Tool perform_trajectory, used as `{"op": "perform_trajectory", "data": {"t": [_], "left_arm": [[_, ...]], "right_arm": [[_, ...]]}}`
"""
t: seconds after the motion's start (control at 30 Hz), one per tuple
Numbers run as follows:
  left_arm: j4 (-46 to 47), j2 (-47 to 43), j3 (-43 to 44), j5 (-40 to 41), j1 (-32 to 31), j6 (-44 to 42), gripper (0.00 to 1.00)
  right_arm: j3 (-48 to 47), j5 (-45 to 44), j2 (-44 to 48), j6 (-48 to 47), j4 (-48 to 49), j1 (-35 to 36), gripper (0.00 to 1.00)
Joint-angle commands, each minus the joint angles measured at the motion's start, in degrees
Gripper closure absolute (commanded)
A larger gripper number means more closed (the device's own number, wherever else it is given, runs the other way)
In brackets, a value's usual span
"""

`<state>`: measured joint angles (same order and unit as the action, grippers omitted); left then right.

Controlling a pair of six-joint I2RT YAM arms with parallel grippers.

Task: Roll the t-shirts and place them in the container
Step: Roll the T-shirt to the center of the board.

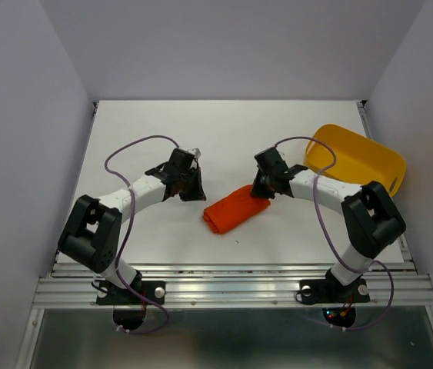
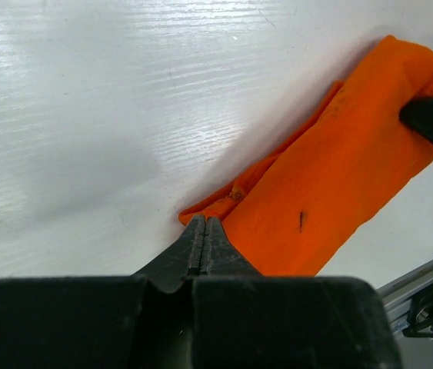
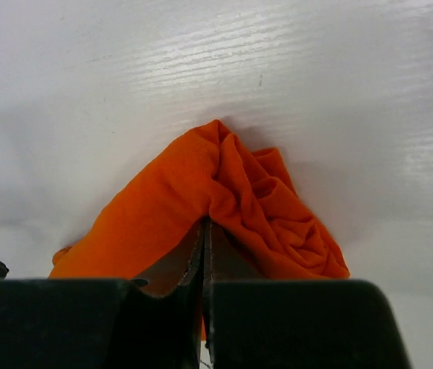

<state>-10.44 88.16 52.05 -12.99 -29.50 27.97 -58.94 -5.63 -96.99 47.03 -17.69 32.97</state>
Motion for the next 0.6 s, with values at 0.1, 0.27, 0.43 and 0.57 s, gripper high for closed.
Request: {"op": "perform_trajectory", "data": {"t": [0.1, 0.27, 0.43, 0.57], "left_arm": [[-2.8, -4.2, 4.4, 3.1, 0.1, -1.2, 1.0], [-4.1, -6.2, 3.8, 4.1, 0.4, -1.2, 1.0], [-4.1, -8.7, 2.1, 3.9, 0.6, -0.5, 1.0], [-4.2, -10.4, 0.9, 3.9, 0.7, -0.1, 1.0]], "right_arm": [[-3.6, -9.9, 7.8, -3.2, -9.7, 0.7, 0.9], [-9.7, -15.2, 7.4, -8.0, -14.1, -1.9, 0.88], [-15.4, -18.2, 7.8, -11.7, -16.5, -6.4, 0.88], [-19.5, -19.2, 8.6, -13.8, -17.2, -12.7, 0.46]]}}
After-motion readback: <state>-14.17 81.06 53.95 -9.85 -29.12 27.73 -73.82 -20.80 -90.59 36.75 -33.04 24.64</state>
